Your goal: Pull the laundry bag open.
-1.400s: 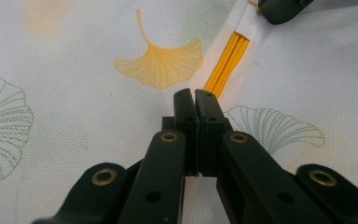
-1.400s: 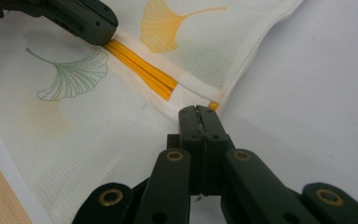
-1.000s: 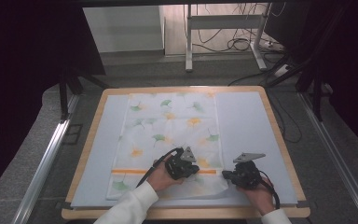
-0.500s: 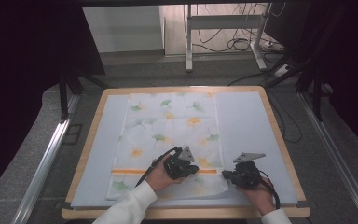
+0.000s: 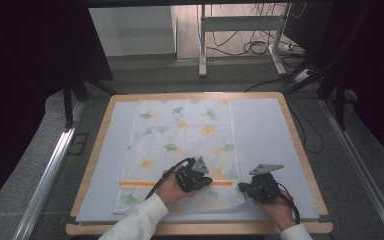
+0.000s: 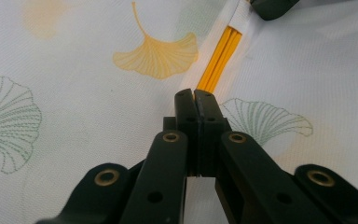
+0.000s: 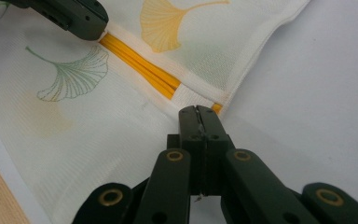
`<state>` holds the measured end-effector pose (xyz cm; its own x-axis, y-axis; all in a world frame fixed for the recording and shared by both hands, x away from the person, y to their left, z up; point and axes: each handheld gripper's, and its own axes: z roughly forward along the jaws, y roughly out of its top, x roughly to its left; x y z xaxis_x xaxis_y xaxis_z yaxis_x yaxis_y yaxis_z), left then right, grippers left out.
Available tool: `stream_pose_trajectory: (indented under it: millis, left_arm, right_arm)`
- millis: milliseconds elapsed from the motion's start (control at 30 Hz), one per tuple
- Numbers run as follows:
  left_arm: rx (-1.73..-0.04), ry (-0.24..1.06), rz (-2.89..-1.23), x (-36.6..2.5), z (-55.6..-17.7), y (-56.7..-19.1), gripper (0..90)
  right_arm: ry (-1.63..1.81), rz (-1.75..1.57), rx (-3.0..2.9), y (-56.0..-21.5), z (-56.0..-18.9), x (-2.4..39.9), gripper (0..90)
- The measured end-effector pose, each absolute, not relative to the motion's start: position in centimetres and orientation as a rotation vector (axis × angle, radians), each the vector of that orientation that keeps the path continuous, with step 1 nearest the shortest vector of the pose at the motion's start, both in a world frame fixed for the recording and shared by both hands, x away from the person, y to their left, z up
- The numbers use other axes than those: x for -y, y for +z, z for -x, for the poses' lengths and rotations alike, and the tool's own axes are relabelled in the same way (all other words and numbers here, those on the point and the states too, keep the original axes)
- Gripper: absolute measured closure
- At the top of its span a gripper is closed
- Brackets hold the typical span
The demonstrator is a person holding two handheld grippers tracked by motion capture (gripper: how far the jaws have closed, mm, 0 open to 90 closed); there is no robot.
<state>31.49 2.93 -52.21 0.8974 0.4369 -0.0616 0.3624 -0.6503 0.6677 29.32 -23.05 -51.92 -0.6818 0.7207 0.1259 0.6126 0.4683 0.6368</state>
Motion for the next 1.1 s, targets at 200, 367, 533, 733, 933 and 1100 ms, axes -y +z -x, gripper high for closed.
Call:
stream_pose_trajectory:
  millis: [200, 367, 533, 733, 933, 1100]
  left_arm:
    - [-0.568, 0.132, -2.348, -3.2, -31.5, -52.2, 90.0]
    - [-0.567, 0.142, -2.358, -3.4, -31.5, -52.1, 90.0]
    - [-0.578, 0.138, -2.352, -4.1, -31.6, -52.1, 90.0]
    - [-0.592, 0.136, -2.35, -5.0, -31.5, -52.1, 90.0]
    - [-0.615, 0.132, -2.334, -5.6, -31.4, -52.2, 90.0]
    - [-0.628, 0.139, -2.336, -6.1, -31.3, -52.2, 90.0]
  right_arm:
    - [1.007, -1.172, -2.552, -51.9, -29.3, 23.1, 89.4]
    - [1.009, -1.172, -2.553, -51.9, -29.3, 23.1, 89.4]
    - [1.009, -1.172, -2.553, -51.9, -29.3, 23.1, 89.4]
    - [1.01, -1.172, -2.553, -51.9, -29.4, 23.1, 89.4]
    - [1.008, -1.174, -2.55, -51.9, -29.3, 23.0, 89.4]
    - [1.005, -1.168, -2.549, -51.9, -29.3, 23.0, 89.4]
